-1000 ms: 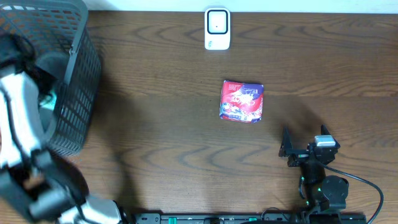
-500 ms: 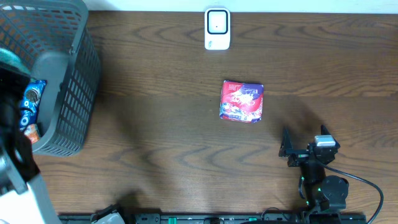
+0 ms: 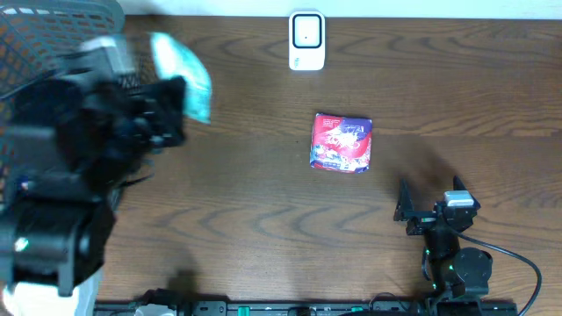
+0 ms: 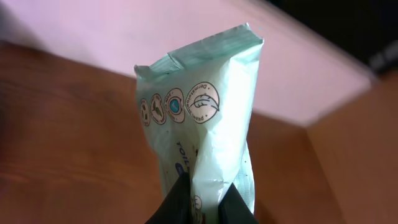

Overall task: Scan the item barcode
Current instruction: 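Grasp the green toilet tissue wipes pack with the left gripper, then place the wipes pack on the table left of the candy bag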

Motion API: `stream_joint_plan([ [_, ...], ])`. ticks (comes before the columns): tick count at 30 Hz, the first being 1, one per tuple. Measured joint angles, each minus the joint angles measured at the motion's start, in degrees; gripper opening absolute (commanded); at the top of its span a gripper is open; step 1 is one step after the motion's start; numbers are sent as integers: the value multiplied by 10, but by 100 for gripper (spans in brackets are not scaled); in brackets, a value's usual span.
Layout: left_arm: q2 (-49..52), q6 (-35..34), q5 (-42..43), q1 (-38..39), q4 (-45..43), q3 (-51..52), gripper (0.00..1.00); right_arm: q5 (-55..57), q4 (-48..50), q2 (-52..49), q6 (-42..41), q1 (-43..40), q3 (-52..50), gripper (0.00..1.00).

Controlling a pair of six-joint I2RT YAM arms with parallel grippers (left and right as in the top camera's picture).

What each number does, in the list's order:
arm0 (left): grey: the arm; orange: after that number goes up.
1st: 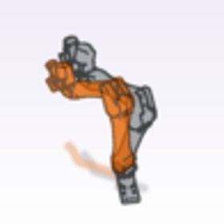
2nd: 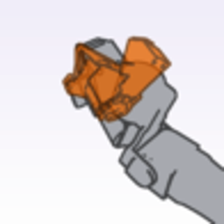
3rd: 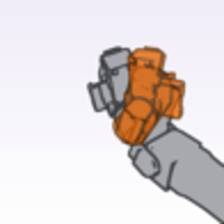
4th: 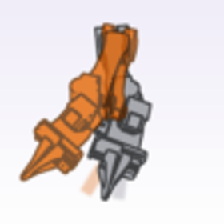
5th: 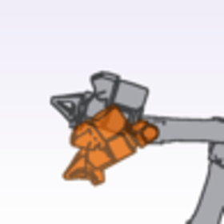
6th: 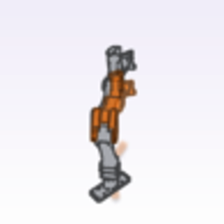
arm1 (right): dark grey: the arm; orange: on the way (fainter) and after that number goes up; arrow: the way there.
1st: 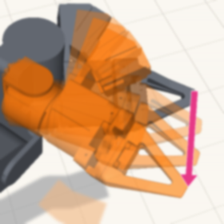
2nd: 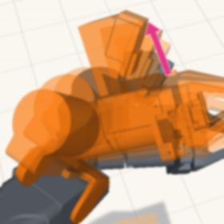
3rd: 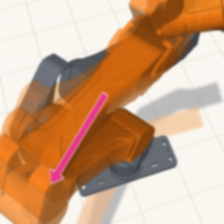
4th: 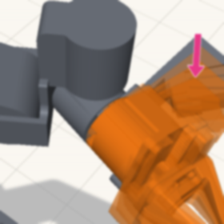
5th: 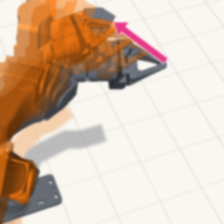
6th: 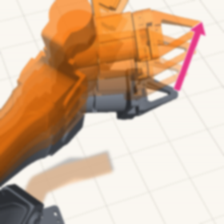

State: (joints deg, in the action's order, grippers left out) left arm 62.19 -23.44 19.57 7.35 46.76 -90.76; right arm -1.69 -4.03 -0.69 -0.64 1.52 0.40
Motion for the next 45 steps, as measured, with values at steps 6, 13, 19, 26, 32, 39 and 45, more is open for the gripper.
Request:
stream_joint_plan([
  [6,66,21,0,112,11,0,8,0,0,0,0,0,0,99],
  [13,156,37,-27,194,20,0,7,0,0,0,0,0,0,99],
  [19,221,40,-80,240,39,0,7,0,0,0,0,0,0,99],
  [26,269,40,-100,265,46,0,7,0,0,0,0,0,0,99],
  [32,304,40,-107,270,48,0,7,0,0,0,0,0,0,99],
  [39,376,40,-110,270,49,0,8,0,0,0,0,0,0,99],
  [45,440,40,-110,270,14,1,8,0,0,0,0,0,0,99],
])
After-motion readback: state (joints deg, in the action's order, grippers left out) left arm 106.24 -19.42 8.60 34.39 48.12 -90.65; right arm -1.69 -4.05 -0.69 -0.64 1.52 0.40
